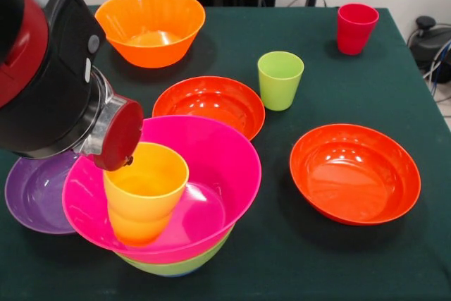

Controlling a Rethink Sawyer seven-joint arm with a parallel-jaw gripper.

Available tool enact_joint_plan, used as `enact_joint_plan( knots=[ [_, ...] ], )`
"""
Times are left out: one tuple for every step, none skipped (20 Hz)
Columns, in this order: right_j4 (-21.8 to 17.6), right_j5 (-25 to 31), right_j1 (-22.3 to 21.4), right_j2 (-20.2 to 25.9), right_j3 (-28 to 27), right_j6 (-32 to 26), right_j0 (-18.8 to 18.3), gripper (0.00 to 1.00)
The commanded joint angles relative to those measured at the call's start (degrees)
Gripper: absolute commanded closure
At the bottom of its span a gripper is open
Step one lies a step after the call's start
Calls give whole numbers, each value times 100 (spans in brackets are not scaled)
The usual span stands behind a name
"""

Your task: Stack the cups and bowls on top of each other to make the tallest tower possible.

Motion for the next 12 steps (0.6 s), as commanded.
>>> enact_joint_plan(
  knots=[
    [-205, 2, 101, -137, -403, -816, 6, 100],
    [-243, 2, 114, -79, -405, -804, 17, 100],
    [-261, 0, 124, -47, -406, -797, 26, 100],
    [-280, -2, 134, -14, -408, -790, 36, 100],
    [-297, -9, 145, 16, -409, -774, 49, 100],
    [-336, -17, 159, 69, -408, -759, 59, 100],
    [-367, -28, 167, 105, -406, -755, 68, 100],
    [-398, -40, 176, 142, -405, -750, 76, 100],
    [-421, -59, 188, 167, -404, -758, 78, 100],
    [-444, -77, 200, 192, -403, -766, 80, 100],
    [-422, -98, 210, 172, -405, -781, 76, 100],
    [-438, -110, 218, 187, -404, -795, 75, 100]
  ],
)
